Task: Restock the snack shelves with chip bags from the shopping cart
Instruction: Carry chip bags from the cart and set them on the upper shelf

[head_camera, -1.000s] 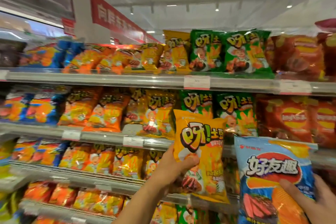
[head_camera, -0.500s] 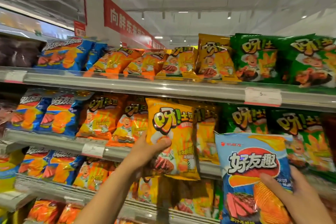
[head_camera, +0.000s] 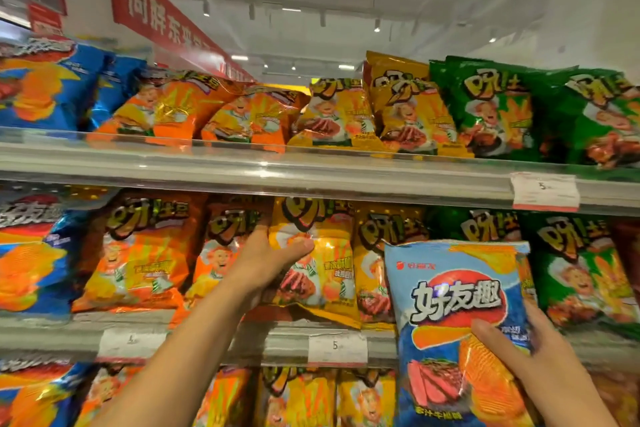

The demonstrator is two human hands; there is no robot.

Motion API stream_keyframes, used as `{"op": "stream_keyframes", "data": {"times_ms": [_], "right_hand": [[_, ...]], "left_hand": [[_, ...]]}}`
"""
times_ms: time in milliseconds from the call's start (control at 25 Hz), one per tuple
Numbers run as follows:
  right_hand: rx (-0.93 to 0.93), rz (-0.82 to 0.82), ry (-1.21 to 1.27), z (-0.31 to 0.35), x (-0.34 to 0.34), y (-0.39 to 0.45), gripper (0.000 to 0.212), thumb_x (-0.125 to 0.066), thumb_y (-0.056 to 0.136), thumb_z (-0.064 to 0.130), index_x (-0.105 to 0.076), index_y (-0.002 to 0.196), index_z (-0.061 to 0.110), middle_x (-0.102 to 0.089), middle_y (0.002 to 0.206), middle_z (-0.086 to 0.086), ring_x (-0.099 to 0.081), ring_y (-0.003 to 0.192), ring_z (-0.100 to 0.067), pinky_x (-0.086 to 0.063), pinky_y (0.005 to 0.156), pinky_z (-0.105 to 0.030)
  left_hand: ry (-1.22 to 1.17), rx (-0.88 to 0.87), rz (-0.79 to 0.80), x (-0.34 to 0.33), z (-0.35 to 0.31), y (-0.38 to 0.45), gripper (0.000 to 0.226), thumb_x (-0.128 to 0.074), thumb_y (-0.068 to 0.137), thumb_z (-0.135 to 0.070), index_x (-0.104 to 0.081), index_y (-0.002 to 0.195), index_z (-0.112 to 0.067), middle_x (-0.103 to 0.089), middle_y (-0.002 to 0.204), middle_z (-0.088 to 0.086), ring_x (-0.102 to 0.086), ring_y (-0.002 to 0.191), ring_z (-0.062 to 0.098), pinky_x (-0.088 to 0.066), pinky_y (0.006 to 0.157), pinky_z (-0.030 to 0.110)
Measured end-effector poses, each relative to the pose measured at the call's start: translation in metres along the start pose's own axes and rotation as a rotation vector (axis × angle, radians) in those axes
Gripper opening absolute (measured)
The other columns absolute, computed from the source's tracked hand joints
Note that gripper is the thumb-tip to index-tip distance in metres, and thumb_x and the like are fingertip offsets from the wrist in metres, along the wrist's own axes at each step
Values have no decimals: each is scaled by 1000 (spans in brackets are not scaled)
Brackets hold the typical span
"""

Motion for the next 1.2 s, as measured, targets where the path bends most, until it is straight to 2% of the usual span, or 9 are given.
{"op": "stream_keyframes", "data": {"times_ms": [120, 280, 440, 600, 680, 760, 840, 1000, 1200], "right_hand": [[-2, -34, -1, 2, 9, 4, 46, -80, 74, 20, -63, 114, 33, -76, 105, 8, -69, 97, -16, -51, 92, -42], [0, -43, 6, -3, 15, 11, 51, -79, 64, 27, -65, 112, 32, -79, 95, 14, -72, 87, -6, -55, 73, -27], [-13, -7, 4, -8, 9, 16, 56, -79, 61, 26, -65, 115, 29, -79, 94, 14, -71, 95, -16, -51, 82, -32], [1, 14, 4, -3, 1, 22, 50, -80, 62, 32, -66, 110, 36, -79, 95, 15, -72, 95, -15, -54, 78, -33], [12, 37, 39, 0, -7, 22, 51, -79, 64, 32, -67, 113, 37, -79, 99, 13, -74, 95, -16, -56, 80, -37], [9, 84, 97, 2, -19, 19, 53, -79, 67, 31, -66, 118, 36, -78, 104, 10, -75, 94, -15, -57, 80, -39], [2, 134, 119, 5, -34, 13, 52, -79, 69, 29, -66, 119, 35, -78, 106, 9, -75, 93, -12, -56, 77, -37], [19, 213, 110, 13, -70, 5, 46, -78, 67, 27, -68, 111, 35, -79, 103, 8, -76, 89, -11, -55, 80, -39], [52, 366, 31, 30, -130, -14, 56, -78, 62, 25, -65, 115, 33, -78, 99, 17, -73, 86, 0, -54, 81, -29]], "left_hand": [[-18, 6, 14, -10, 1, 8, 40, -85, 80, -22, -65, 115, -20, -80, 98, 2, -77, 85, 13, -59, 66, 23], [-48, 16, 41, -22, 14, 8, 45, -82, 83, -20, -61, 122, -25, -77, 111, 4, -74, 99, 22, -61, 83, 36], [80, 12, 142, -33, 36, -4, 52, -78, 86, -32, -54, 132, -28, -69, 124, -8, -63, 120, 17, -48, 106, 39], [385, -261, -115, -39, 33, -18, 72, -69, 91, -45, -29, 150, -33, -37, 146, -5, -38, 133, 8, -35, 106, 26], [555, -351, -135, -51, 33, -26, 72, -56, 98, -47, -13, 155, -41, -14, 161, -6, -19, 146, 11, -22, 110, 23], [610, -298, -88, -55, 36, -26, 68, -47, 103, -45, -7, 158, -40, -3, 166, -1, -9, 153, 17, -22, 111, 24], [664, -303, -98, -53, 33, -30, 67, -44, 104, -43, -8, 160, -33, -2, 167, 3, -8, 154, 21, -26, 117, 30], [818, -563, -149, -34, 35, -67, 61, -47, 104, -39, -28, 158, -21, -19, 165, 10, -22, 152, 26, -30, 121, 37], [878, -493, -241, 43, 62, -105, 53, -48, 103, -44, -41, 151, -22, -30, 159, 2, -27, 149, 21, -30, 120, 37]]}}
Point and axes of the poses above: each hand's wrist, its own y-axis towards the middle knuckle, its own x-axis out of the back of the hand, z = x × y, the point moved 3 cm from there along y, towards the middle knuckle
